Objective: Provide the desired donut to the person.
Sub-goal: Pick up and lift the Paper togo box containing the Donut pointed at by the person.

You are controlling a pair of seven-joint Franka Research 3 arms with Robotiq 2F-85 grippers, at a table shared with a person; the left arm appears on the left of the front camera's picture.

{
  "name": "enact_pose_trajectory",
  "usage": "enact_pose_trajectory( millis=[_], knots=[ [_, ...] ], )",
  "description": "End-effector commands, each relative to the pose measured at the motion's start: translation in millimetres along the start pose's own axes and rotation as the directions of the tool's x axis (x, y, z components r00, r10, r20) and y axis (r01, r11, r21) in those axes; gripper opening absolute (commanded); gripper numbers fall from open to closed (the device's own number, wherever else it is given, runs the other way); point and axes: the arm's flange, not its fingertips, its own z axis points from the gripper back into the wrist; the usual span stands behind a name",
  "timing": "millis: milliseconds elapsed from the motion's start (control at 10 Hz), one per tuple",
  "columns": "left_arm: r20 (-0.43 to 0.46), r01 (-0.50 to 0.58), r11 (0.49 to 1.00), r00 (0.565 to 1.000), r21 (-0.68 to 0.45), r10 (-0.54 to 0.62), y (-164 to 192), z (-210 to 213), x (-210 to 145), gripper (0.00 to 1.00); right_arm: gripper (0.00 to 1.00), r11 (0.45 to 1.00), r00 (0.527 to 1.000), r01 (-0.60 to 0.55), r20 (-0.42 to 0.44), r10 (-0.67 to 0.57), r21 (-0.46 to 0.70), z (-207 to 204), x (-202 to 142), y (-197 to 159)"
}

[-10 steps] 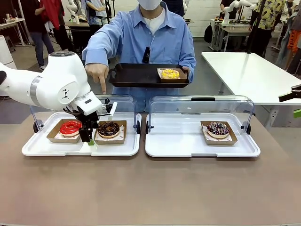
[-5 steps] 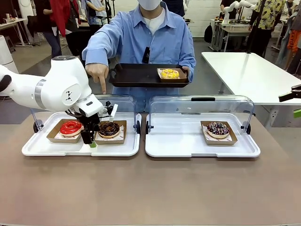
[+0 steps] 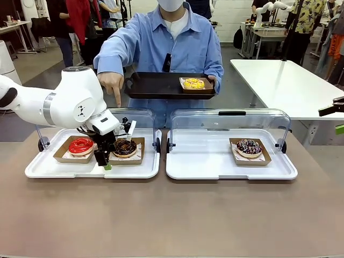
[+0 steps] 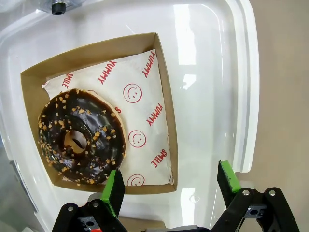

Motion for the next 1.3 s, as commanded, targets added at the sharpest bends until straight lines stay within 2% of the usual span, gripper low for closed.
enact_pose_trajectory(
  millis=[0,200,300,400,500,600,700,1200],
  knots=[
    [0.034,0.015,1.0,0.999,-0.009,-0.015,4.6,-0.4,-0.4,1.0,1.0,1.0,1.0,-0.002,0.008,0.002,0.004,-0.7,-0.6,1.0],
    [0.034,0.019,1.0,0.999,-0.008,-0.019,3.9,-0.3,0.2,1.0,1.0,1.0,1.0,-0.002,0.008,0.002,0.004,-0.7,-0.6,1.0],
    [0.035,0.021,1.0,0.999,-0.008,-0.021,4.4,-0.6,0.0,0.44,1.0,1.0,1.0,-0.002,0.008,0.002,0.004,-0.7,-0.6,1.0],
    [0.034,0.021,1.0,0.999,-0.01,-0.02,4.5,-0.8,-0.2,0.44,1.0,1.0,1.0,-0.002,0.008,0.002,0.004,-0.7,-0.6,1.0],
    [0.033,0.024,1.0,0.999,-0.013,-0.023,4.6,-1.1,0.4,0.0,1.0,1.0,1.0,-0.002,0.008,0.002,0.004,-0.7,-0.6,1.0],
    [0.034,0.026,1.0,0.999,-0.016,-0.025,4.8,-1.3,0.6,0.39,1.0,1.0,1.0,-0.002,0.008,0.002,0.004,-0.7,-0.6,1.0],
    [0.039,0.026,0.999,0.999,-0.023,-0.025,5.2,-1.4,0.8,0.0,1.0,1.0,1.0,-0.002,0.008,0.002,0.004,-0.7,-0.6,1.0],
    [0.046,0.019,0.999,0.999,-0.044,-0.017,4.9,-2.7,1.0,0.0,1.0,1.0,1.0,-0.002,0.008,0.002,0.004,-0.7,-0.6,1.0]
  ],
)
